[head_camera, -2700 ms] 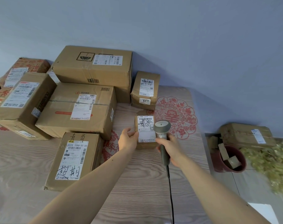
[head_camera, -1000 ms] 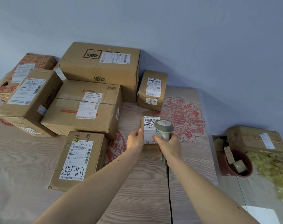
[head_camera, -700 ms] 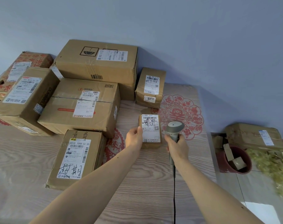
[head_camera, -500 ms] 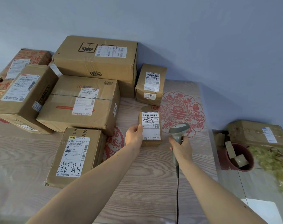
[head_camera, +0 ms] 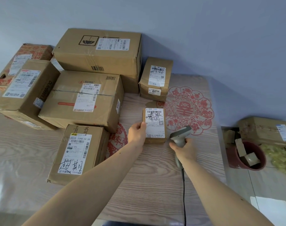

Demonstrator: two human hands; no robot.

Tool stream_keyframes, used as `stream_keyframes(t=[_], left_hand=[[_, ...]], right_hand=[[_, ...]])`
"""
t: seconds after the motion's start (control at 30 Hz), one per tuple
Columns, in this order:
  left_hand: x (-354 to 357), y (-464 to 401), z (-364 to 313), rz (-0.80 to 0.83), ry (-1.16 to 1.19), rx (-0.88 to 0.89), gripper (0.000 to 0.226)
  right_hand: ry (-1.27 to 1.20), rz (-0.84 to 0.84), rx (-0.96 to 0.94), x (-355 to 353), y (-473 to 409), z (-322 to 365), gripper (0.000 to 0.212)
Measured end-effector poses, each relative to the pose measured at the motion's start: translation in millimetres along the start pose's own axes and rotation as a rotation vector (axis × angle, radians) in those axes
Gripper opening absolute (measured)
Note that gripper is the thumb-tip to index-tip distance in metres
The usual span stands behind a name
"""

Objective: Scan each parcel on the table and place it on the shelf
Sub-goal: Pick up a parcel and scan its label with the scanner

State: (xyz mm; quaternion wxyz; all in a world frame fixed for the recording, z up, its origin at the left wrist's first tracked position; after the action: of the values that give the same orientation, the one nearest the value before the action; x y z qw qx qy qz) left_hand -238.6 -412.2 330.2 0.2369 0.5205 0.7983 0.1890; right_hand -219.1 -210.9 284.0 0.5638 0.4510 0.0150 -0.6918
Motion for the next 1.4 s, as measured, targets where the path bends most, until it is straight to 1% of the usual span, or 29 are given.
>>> stream_keyframes(t=[0.13, 0.2, 0.27, 0.3, 0.33, 0.4, 0.43, 0.47, 0.53, 0.6, 0.63, 0.7, 0.8, 0.97, 1.13, 1.3, 1.4], left_hand=[[-0.1, -1.9, 1.1, -0.006, 0.035, 0.015, 0.031], [-0.2, -1.4, 1.0, 0.002, 0.04, 0.015, 0.031], [-0.6, -0.5, -0.3, 0.008, 0.036, 0.007, 0.025], [-0.7, -0.6, -0.7, 0.013, 0.035, 0.003, 0.021], [-0.6, 0.1, -1.4, 0.017, 0.033, -0.002, 0.018], [-0.7, 1.1, -2.6, 0.02, 0.018, -0.006, 0.016], [-0.8, 1.1, -2.7, 0.019, 0.011, -0.007, 0.016], [-0.8, 1.1, -2.5, 0.02, 0.004, -0.008, 0.017], [-0.8, 1.4, -2.7, 0.021, -0.021, -0.012, 0.022], [-0.4, 1.3, -2.8, 0.03, -0.042, -0.016, 0.028], [-0.6, 2.1, -3.5, 0.04, -0.059, -0.021, 0.032], [-1.3, 4.3, -5.0, 0.062, -0.094, -0.026, 0.035], [-3.0, 5.2, -5.6, 0.077, -0.1, -0.019, 0.032], [-7.8, 8.4, -12.3, 0.095, -0.018, -0.04, 0.03], [-20.5, 11.3, -40.5, 0.067, 0.019, 0.06, 0.022], [-43.7, 19.9, -78.2, 0.024, 0.065, 0.139, 0.035], [-61.5, 25.2, -100.5, -0.006, 0.102, 0.201, 0.041]], right_hand=[[0.042, 0.021, 0.0, 0.1, -2.6, 0.5, 0.05], [0.05, 0.002, 0.0, -1.6, -0.6, 4.0, 0.059], [0.056, -0.094, 0.002, -6.9, 6.4, 11.9, 0.069], [0.054, -0.159, -0.013, -10.0, 11.4, 17.9, 0.066], [0.05, -0.226, -0.054, -12.2, 16.6, 25.0, 0.058], [0.037, -0.352, -0.214, -15.2, 26.7, 41.6, 0.041], [0.035, -0.386, -0.292, -15.1, 30.4, 49.4, 0.037], [0.025, -0.382, -0.348, -13.8, 32.6, 56.5, 0.034], [0.007, -0.251, -0.383, -6.5, 34.2, 68.6, 0.035], [0.033, -0.101, -0.359, 1.5, 34.5, 77.6, 0.043], [0.06, -0.053, -0.338, 4.1, 35.4, 81.5, 0.045], [0.118, -0.004, -0.296, 8.3, 37.2, 85.7, 0.044], [0.164, -0.007, -0.295, 9.5, 37.6, 88.2, 0.035], [0.102, -0.025, -0.353, 3.7, 40.6, 101.2, 0.028], [0.056, -0.071, -0.403, -7.2, 53.2, 131.0, 0.03], [-0.01, -0.116, -0.488, -16.9, 74.2, 171.6, 0.029], [-0.052, -0.126, -0.553, -22.1, 89.9, 195.1, 0.026]])
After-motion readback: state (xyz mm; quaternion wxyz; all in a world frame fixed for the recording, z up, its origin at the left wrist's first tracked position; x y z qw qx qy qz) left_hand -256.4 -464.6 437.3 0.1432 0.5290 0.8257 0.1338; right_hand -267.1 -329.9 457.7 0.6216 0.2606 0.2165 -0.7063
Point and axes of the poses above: each hand's wrist, its own y-axis away from the middle knuckle, its own x-axis out of the palm, z = x × y, the point moved 2 cm from there along -y, towards the middle knuckle, and after that the axes turned 5 degrees about y, right-handed, at the moved point
